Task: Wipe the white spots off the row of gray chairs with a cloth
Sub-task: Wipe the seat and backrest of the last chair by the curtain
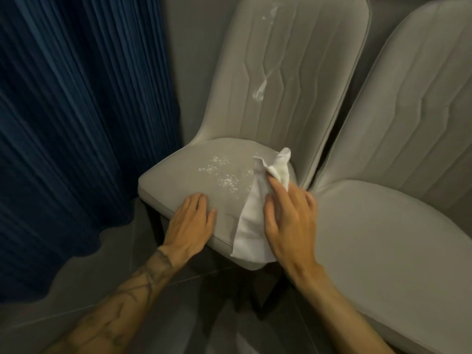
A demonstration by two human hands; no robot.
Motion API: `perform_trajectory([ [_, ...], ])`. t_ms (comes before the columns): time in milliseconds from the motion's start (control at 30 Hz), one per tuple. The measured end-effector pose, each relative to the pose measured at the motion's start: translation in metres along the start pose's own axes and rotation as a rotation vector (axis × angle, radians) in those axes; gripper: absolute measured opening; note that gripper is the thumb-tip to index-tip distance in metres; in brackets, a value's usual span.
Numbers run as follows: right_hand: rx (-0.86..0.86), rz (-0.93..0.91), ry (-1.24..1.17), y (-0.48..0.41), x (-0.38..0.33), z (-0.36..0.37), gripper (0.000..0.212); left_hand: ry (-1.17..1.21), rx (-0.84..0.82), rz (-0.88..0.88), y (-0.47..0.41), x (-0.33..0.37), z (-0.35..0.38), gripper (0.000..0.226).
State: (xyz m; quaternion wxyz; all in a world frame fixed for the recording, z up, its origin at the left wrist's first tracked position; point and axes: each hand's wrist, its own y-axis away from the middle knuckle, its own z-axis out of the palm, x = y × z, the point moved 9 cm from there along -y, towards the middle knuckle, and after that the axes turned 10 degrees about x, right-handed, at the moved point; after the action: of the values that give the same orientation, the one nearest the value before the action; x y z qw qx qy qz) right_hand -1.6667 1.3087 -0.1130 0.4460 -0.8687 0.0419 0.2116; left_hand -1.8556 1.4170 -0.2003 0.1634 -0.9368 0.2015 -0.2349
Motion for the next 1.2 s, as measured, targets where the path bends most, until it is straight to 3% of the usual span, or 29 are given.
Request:
perform_trajectory([
  [133,-0.366,0.184,0.231,0.005,0.031,0.063,0.063,0.005,0.019,0.005,-0.023,-0.019,0.003,0.037],
  [267,-0.558,0.127,0.292,0.039,0.036,0.117,0.072,-0.017,-0.005,-0.034,-0.061,-0.049,0.017,0.048],
  [533,-0.583,0.335,0.455,-0.013,0.101,0.153,0.072,-0.005,0.006,-0.18,-0.092,-0.086,0.034,0.065],
  [700,-0.67,0.143,0.281,0.014,0.052,0.174,0.073,0.019,0.038,-0.217,-0.09,-0.087,0.032,0.065],
  [800,-0.712,0.067,0.302,-0.001,0.076,0.162,0.071,0.015,0.015,-0.216,-0.09,-0.089,0.033,0.073],
  [900,-0.683,0.185,0.46,-0.033,0.119,0.158,0.072,0.067,-0.03,-0.228,-0.093,-0.092,0.037,0.082],
  [1000,-0.642,0.289,0.472,-0.036,0.111,0.177,0.073,0.071,-0.058,-0.256,-0.104,-0.109,0.036,0.077],
  [1200,-0.729,0.094,0.242,-0.003,0.066,0.19,0.08,-0.053,-0.081,-0.297,-0.128,-0.139,0.023,0.068],
])
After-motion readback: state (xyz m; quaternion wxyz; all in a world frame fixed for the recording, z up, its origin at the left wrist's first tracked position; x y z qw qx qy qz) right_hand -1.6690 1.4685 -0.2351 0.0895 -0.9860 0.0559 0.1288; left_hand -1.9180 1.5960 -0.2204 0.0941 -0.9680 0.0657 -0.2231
